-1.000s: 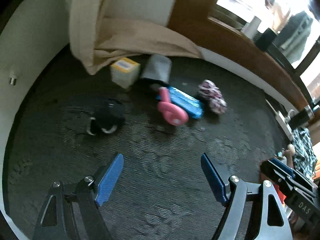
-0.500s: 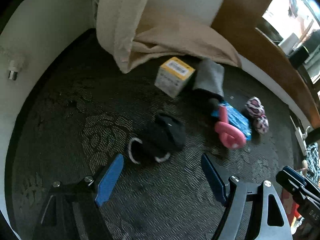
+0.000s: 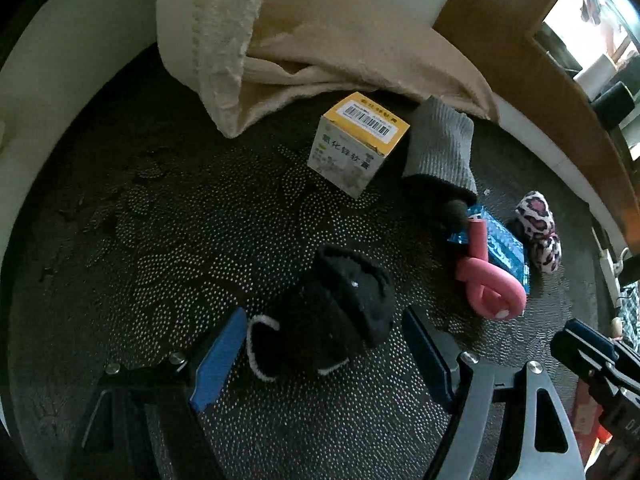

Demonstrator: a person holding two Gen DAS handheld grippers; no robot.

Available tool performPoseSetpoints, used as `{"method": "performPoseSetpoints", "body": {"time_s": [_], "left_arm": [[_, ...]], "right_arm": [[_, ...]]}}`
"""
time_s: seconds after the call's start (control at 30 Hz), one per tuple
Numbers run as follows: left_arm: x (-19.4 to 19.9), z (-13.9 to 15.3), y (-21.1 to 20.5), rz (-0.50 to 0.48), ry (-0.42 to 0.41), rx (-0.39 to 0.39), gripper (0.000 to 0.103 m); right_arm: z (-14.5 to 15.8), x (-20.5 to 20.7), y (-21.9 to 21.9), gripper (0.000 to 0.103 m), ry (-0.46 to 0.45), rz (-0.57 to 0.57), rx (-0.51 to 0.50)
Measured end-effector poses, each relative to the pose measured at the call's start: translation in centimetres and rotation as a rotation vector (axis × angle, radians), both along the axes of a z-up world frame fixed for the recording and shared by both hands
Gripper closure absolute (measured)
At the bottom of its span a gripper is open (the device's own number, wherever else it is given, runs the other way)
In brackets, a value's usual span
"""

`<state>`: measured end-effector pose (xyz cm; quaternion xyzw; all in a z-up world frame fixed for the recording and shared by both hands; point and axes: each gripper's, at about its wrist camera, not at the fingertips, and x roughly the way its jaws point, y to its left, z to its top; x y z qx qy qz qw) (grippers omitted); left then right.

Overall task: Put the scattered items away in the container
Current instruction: 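Grasp black knit hat with left gripper while right gripper grasps pink rubber toy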

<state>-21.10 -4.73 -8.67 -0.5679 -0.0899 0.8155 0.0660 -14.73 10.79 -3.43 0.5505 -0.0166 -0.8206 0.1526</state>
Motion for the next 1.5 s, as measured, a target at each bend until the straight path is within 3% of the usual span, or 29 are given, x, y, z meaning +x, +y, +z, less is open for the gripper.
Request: {"method": "performPoseSetpoints", "body": {"time_s": [0.07,0.1,0.2,0.4,0.57,0.73,0.93,1.5], "left_arm": [[-0.3,-0.4,0.0,-0.004,-0.013,0.005,0.024],[-0.4,-0.6,0.1,-0.009,-0.017,0.002,0.033],[-0.6,-0.6,0.3,-0.024,-0.014,0.014,0.042],[-0.7,-0.2,0.5,-0.023,-0.012,0.039,0.051],[-0.7,0.6,0.8,-0.024,0.007,0.039,0.052],[-0.6,1.4,1.3,-0.026,0.027,0.014,0.052],[0.3,2.2,1.6,-0.021,0.031,0.011,0.052],[3.8,6.8,5.2,-0.089,0.099,-0.002,0.052]], "right_arm": [[-0.4,-0.5,-0.4,0.054,-0.004,0.009,-0.002],[-0.6,-0.7,-0.7,0.054,-0.006,0.014,-0.003],[-1.2,-1.4,-1.3,0.054,-0.013,0.028,-0.006],[-2.1,-2.6,-2.8,0.054,-0.024,0.062,-0.014],[-3.2,-3.4,-4.0,0.055,-0.042,0.094,-0.017],[-4.3,-3.9,-4.4,0.075,-0.071,0.102,0.005],[-3.8,-3.4,-3.8,0.076,-0.06,0.099,0.003],[2.2,1.1,0.9,0.077,0.046,0.042,-0.048]]}}
